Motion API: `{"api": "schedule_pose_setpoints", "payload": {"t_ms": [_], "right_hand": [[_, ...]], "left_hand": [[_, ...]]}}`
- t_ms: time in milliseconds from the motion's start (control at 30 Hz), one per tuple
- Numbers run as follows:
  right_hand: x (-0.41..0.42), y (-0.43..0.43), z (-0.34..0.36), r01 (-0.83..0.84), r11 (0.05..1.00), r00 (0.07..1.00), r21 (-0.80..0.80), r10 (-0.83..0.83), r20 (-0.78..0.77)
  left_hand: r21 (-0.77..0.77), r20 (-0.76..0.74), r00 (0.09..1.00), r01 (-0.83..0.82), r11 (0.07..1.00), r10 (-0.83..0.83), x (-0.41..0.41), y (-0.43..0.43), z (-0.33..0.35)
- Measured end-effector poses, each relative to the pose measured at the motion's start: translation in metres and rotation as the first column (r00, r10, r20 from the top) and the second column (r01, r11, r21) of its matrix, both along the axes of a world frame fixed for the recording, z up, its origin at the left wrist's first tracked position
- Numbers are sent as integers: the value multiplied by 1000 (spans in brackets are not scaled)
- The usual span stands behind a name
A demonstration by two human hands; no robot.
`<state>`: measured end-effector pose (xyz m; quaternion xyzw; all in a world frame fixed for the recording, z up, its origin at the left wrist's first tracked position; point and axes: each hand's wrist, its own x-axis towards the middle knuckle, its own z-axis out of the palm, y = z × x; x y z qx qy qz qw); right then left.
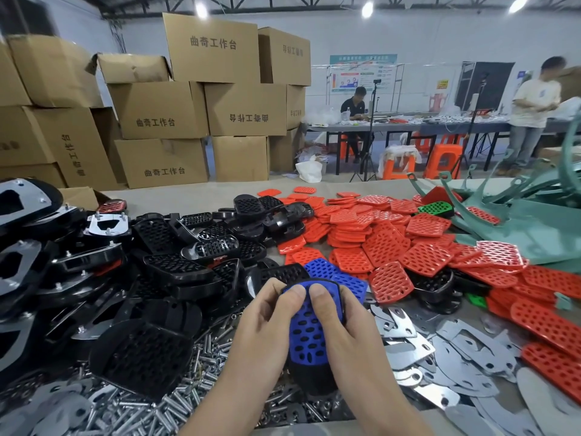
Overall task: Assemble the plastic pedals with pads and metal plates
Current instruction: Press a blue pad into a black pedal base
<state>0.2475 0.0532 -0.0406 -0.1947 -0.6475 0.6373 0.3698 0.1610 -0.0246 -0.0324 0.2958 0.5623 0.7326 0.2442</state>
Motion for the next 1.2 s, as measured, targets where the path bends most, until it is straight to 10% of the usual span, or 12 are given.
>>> {"api": "schedule_pose_setpoints", "payload": {"t_ms": [233, 767, 1000, 1200], "right_hand": [[-1, 7, 1, 169, 985, 985, 43, -168, -29], [-1, 14, 2, 258, 965, 966, -45, -257, 12], [-2, 14, -3, -59, 998, 998, -37, 60, 31], [-5, 14, -7, -10, 1000, 998, 27, 9, 63]], "left_hand": [[11, 116, 984, 133, 991, -133, 0, 2, -4], [-122, -192, 975, 91, 988, -114, 7, 2, -8], [-79, -216, 968, -150, 986, 130, -1, -2, -7], [-93, -195, 963, -209, 973, 188, -4, -2, -10]]}}
